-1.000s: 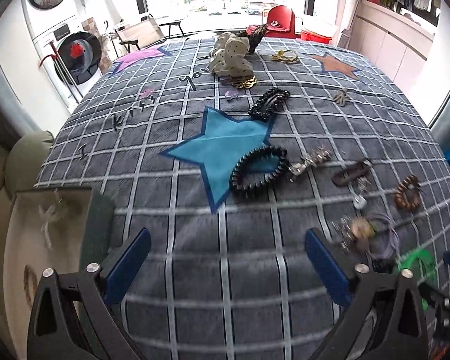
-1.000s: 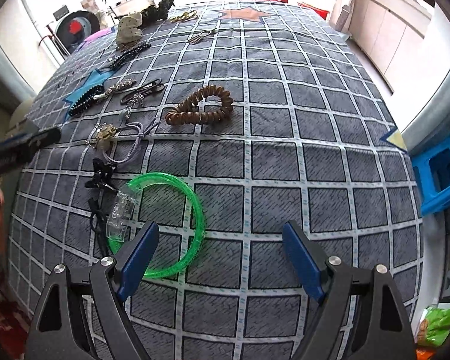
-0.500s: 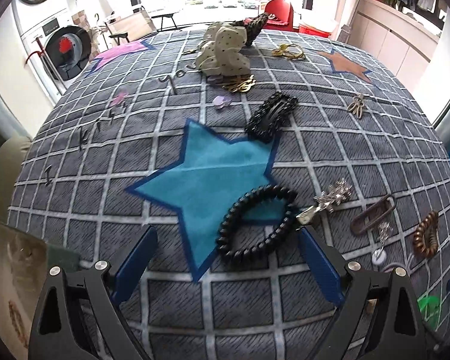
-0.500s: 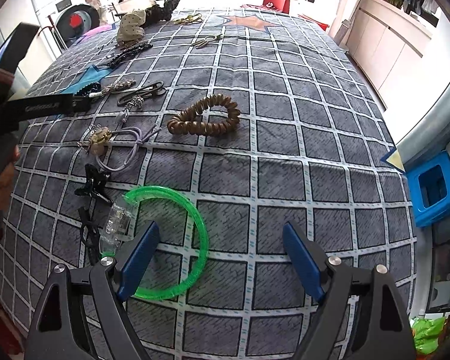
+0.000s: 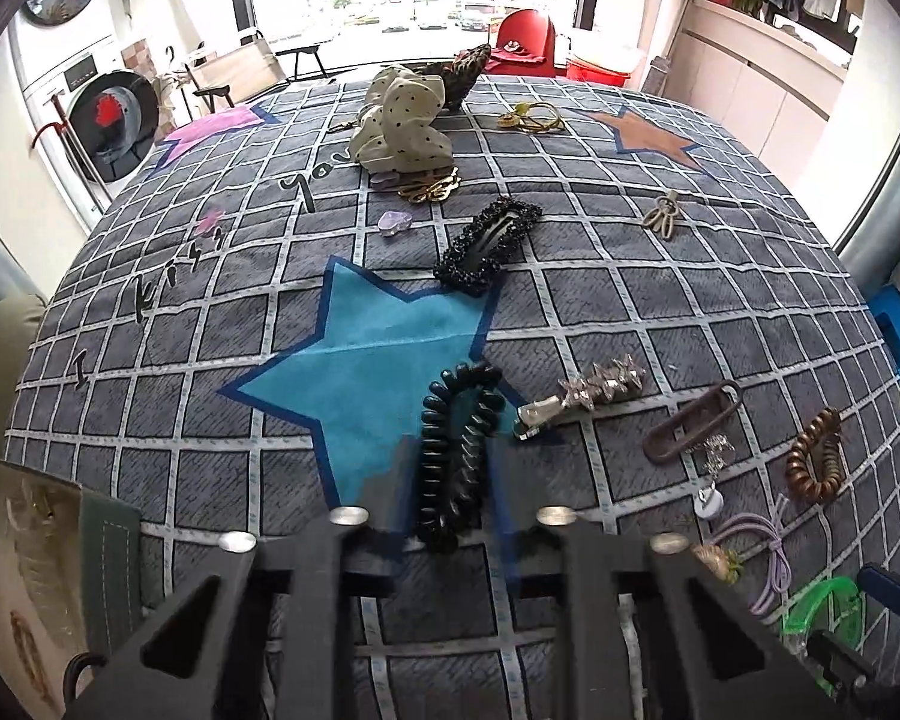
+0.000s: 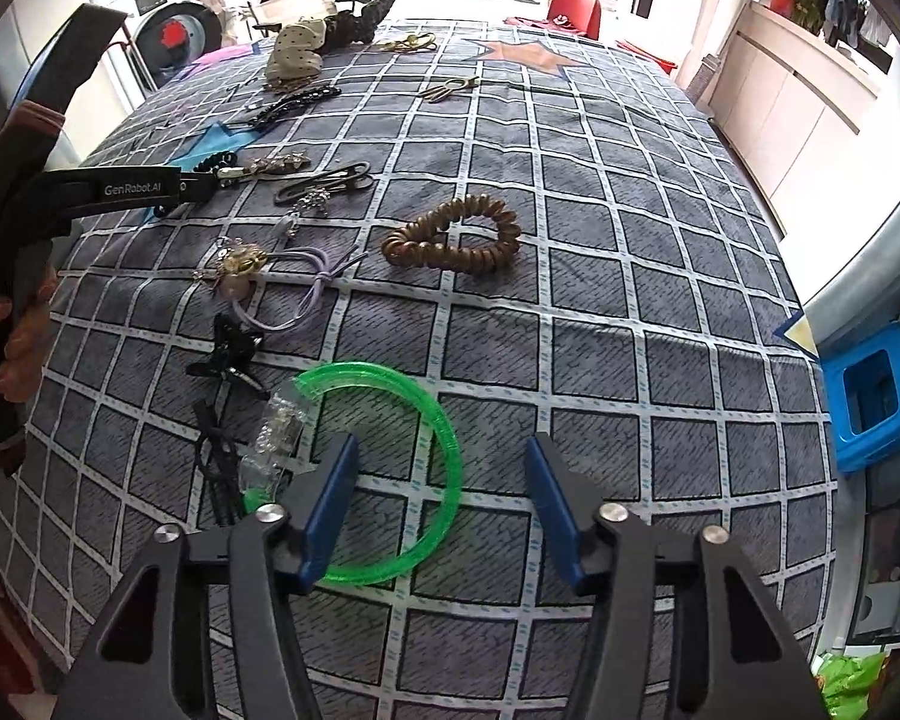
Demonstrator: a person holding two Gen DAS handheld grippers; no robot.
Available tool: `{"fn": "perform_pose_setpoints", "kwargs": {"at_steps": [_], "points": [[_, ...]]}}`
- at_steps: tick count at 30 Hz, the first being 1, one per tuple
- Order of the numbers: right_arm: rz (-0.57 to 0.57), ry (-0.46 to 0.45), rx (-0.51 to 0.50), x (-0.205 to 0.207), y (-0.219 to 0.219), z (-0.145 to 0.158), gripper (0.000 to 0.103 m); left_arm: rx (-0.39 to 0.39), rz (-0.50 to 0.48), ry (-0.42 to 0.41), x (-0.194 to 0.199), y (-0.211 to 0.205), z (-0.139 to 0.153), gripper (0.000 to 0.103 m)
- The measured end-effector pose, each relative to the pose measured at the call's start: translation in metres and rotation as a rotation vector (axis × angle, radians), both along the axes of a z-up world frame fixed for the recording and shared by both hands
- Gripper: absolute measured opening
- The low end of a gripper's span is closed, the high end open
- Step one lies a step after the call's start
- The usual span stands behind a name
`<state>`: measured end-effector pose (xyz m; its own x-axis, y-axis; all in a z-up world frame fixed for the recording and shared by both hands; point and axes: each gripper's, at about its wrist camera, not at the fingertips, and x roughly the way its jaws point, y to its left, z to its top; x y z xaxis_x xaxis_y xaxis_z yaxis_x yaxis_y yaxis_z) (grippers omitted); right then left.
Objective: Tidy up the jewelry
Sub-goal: 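Grasp the black coil hair tie with the left tool while the right tool grasps the green bangle, then carry the hair tie and green bangle to the white tray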
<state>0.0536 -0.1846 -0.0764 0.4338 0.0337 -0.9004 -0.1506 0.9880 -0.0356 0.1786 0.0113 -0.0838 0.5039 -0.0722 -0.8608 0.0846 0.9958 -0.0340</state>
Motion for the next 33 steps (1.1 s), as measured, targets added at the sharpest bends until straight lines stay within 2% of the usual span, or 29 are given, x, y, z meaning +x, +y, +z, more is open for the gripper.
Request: {"fn": "perform_pose_setpoints", "kwargs": {"at_steps": [4,14,22,27,33], "points": [[0.001,-0.008,0.003,-0.003,0.002,0.002,0.007,-0.025,0.006,0.006,-0.01,0.004,0.002,0.022],[-0.062,-0.001,0.134,-0.012,-0.019,0.006,0.007,-0.046,-0.008,-0.035,-0.063,0.005,0.023,0.022],[-0.095,-0.007,0.19,-0.02,-0.029,0.015,0.007,-0.066,-0.034,-0.064,-0.104,0.0,0.039,0.022],[-0.088,-0.028,0.209,-0.025,-0.027,0.027,0.007,-0.086,-0.02,-0.095,-0.128,0.008,0.052,0.022],[-0.05,-0.048,0.237,-0.026,-0.01,0.043,0.007,-0.115,0.045,-0.141,-0.157,0.036,0.068,0.022]]}}
